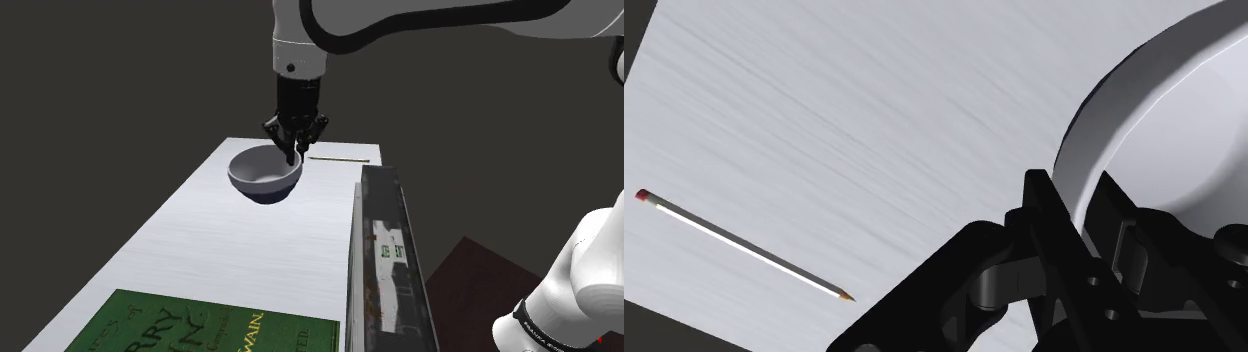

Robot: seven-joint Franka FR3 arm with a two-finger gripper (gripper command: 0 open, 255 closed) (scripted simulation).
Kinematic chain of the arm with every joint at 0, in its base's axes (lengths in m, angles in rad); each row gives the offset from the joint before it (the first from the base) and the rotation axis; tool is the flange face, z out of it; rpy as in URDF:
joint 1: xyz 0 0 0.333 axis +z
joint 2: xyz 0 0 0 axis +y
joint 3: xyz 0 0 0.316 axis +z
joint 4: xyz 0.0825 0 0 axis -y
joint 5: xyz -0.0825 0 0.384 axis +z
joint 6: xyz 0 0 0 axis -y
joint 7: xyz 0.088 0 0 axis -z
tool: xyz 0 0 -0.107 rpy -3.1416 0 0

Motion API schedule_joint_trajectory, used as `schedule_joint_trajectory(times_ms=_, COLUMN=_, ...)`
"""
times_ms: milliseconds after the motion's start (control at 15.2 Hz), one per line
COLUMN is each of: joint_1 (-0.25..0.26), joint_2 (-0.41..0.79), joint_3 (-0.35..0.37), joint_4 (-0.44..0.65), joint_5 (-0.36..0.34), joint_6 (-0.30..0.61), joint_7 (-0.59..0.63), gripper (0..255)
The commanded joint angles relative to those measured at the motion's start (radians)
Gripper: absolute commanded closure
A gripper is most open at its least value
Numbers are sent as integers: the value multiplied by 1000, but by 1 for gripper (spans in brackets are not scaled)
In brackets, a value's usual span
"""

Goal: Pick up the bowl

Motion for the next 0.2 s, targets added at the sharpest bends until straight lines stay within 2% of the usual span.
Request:
schedule_joint_trajectory(times_ms=0, joint_1=2, joint_2=9, joint_3=2, joint_4=41, joint_5=-4, joint_6=-33, joint_7=6, gripper=255)
schedule_joint_trajectory(times_ms=132, joint_1=2, joint_2=9, joint_3=2, joint_4=44, joint_5=-4, joint_6=-35, joint_7=6, gripper=255)
